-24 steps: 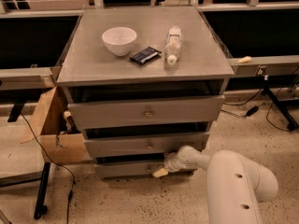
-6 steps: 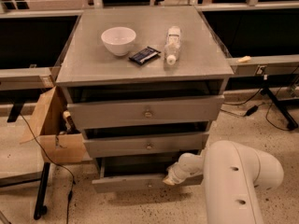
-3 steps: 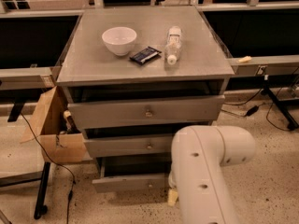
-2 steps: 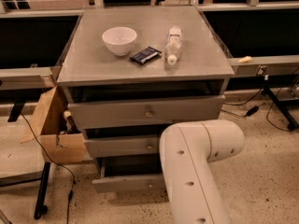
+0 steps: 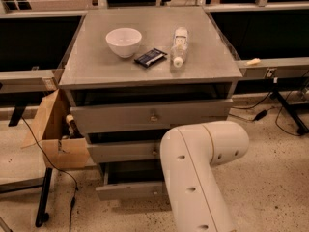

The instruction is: Open bottom drawer

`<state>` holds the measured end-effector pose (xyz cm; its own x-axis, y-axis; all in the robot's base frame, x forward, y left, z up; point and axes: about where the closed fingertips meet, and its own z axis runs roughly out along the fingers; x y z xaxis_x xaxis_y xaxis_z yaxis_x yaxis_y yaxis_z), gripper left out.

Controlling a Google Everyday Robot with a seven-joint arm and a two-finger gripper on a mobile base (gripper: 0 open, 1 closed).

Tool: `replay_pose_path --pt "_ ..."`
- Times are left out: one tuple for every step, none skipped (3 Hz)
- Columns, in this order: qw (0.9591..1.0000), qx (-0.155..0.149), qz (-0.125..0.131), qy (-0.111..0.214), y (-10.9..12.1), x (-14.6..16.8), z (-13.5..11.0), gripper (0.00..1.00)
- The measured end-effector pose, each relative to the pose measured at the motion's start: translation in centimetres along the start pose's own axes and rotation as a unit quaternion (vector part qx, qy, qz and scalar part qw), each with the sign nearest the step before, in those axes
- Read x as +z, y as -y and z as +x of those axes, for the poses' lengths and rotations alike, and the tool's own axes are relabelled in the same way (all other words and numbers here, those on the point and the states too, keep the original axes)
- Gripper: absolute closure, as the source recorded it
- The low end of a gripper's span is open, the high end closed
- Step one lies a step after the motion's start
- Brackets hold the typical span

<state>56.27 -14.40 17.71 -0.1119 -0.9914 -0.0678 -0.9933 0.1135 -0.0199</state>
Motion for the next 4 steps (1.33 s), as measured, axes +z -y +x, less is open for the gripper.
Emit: replay_pose_path --pt "1.0000 0.000 0.000 0.000 0.21 -0.32 -0.08 0.88" --pt "1.0000 0.000 0.000 0.000 0.40 -0.51 -0.14 1.00" --pt "1.0000 0.000 0.000 0.000 0.61 -0.88 -0.23 1.00" --pt "1.0000 0.003 -0.004 0.002 0.48 -0.92 -0.26 1.00"
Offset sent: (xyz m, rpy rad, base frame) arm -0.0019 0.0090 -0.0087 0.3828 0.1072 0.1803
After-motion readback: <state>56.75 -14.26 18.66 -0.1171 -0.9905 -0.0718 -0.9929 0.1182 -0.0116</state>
